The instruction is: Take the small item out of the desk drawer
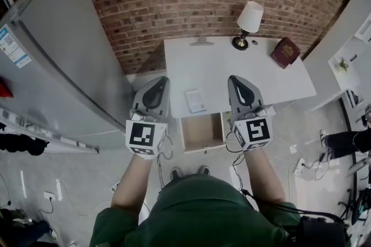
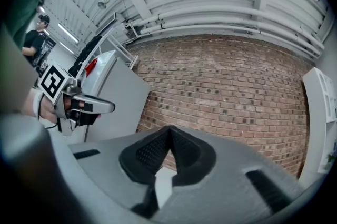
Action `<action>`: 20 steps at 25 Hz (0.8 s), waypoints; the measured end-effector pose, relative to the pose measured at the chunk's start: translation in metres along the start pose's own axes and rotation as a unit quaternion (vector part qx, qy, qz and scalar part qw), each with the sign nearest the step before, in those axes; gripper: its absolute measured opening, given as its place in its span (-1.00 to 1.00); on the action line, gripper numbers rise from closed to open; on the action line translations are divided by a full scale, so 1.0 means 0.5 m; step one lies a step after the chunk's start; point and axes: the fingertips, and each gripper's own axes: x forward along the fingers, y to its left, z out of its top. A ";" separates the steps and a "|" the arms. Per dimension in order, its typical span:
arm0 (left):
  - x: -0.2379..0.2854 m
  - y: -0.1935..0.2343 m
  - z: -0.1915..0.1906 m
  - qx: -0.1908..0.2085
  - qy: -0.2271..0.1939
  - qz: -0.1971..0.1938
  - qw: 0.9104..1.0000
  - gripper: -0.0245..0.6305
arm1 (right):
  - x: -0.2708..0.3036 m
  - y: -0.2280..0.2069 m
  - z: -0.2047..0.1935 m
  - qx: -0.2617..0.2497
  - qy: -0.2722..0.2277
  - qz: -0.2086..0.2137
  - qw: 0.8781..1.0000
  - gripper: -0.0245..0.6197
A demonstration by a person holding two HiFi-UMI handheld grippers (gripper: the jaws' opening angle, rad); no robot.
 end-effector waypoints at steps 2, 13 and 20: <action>-0.002 0.006 -0.002 -0.001 0.001 0.000 1.000 -0.88 | 0.003 0.004 0.000 0.000 0.001 0.000 1.000 -0.92; -0.002 0.028 -0.020 -0.010 0.007 -0.002 1.000 -0.88 | 0.018 0.020 -0.009 -0.001 0.009 -0.002 1.000 -0.92; 0.002 0.035 -0.032 -0.014 0.010 -0.005 1.000 -0.88 | 0.021 0.022 -0.017 0.002 0.015 -0.005 1.000 -0.92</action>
